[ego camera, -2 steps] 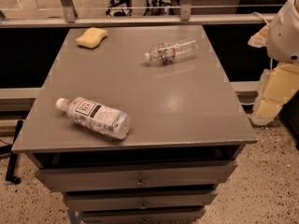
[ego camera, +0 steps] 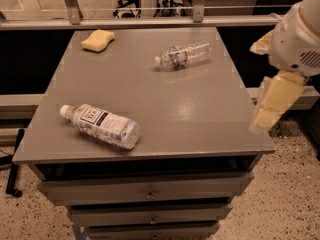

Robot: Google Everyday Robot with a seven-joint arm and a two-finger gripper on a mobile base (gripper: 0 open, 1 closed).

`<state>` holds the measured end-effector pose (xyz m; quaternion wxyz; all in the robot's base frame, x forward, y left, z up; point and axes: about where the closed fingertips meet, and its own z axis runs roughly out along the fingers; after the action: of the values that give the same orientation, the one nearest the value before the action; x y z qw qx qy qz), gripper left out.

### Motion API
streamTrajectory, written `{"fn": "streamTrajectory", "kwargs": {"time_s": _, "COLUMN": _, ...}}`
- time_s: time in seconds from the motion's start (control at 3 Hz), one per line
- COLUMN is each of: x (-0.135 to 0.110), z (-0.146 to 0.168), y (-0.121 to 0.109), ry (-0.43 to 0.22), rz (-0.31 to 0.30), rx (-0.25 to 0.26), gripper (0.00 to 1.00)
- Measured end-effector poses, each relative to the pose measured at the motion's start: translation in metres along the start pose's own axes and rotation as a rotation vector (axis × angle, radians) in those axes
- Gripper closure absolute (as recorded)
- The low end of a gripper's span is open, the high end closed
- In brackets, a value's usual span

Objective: Move blue plastic bottle near water bottle

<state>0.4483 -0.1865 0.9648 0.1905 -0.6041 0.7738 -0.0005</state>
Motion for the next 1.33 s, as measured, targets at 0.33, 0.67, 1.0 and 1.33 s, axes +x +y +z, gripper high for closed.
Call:
{"fn": "streamTrajectory", "kwargs": {"time_s": 0.33, "x": -0.031, "z": 0.021, "y": 0.004, "ry": -0.098, "rz": 0.024, "rx": -0.035, "gripper": 0.0}}
{"fn": "streamTrajectory", "kwargs": {"time_s": 0.67, "x": -0.082, "z": 0.052, "y": 0.014, "ry": -0.196, "rz": 0.052, "rx": -0.106, "gripper": 0.0}}
{"fn": "streamTrajectory", "kwargs": {"time_s": 1.0, "x": -0.131, "z": 0.083, "y": 0.03, "ry": -0.279, "rz": 0.088, "rx": -0.16, "gripper": 0.0}}
{"fn": "streamTrajectory", "kwargs": {"time_s": 1.33, "x": -0.17, "z": 0.106, "y": 0.042, "ry": -0.341, "rz": 0.108, "rx": -0.181, "gripper": 0.0}}
